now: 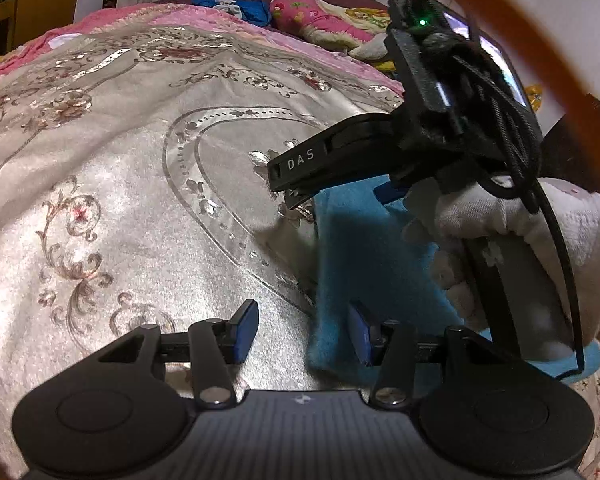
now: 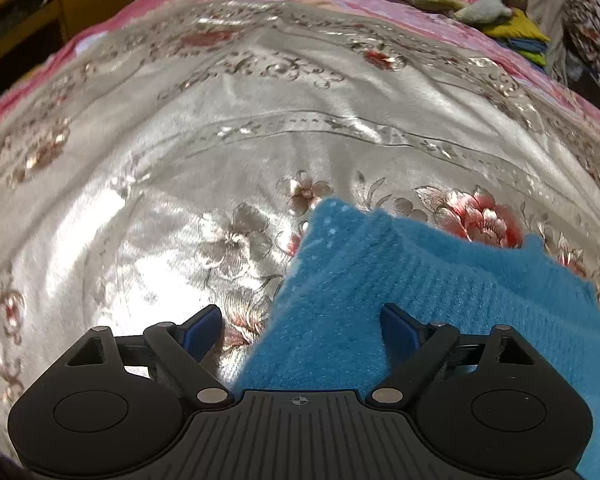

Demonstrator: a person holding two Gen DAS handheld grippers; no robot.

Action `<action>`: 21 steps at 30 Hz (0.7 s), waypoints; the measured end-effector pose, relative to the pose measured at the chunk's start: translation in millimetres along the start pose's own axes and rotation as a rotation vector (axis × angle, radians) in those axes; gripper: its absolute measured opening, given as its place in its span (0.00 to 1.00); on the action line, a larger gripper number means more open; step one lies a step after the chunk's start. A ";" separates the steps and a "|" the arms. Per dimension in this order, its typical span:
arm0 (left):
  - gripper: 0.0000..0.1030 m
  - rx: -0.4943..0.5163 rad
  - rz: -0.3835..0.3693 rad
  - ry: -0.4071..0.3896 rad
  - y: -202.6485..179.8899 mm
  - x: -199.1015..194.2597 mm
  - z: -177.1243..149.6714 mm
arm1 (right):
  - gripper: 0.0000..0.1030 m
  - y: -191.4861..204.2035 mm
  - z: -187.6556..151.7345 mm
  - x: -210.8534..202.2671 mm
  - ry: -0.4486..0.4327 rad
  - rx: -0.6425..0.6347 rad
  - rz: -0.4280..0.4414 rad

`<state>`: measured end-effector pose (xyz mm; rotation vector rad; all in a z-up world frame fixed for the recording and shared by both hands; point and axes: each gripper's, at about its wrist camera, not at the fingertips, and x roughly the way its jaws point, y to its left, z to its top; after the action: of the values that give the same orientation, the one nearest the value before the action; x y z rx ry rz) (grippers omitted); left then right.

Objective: Fold small clothes

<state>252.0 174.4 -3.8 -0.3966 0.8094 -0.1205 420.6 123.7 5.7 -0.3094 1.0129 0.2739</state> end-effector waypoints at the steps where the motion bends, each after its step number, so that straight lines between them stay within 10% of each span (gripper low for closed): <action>1: 0.52 -0.004 -0.010 0.002 0.8 -1.1 -1.6 | 0.87 0.9 0.6 0.5 0.007 -0.011 -0.002; 21: 0.53 -0.051 -0.104 0.018 -15.8 3.0 -30.4 | 0.78 5.6 12.5 6.0 0.106 -0.116 -0.123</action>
<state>232.8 150.1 -18.6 -0.4862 0.8107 -0.2008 431.4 134.0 6.0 -0.4936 1.0794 0.2067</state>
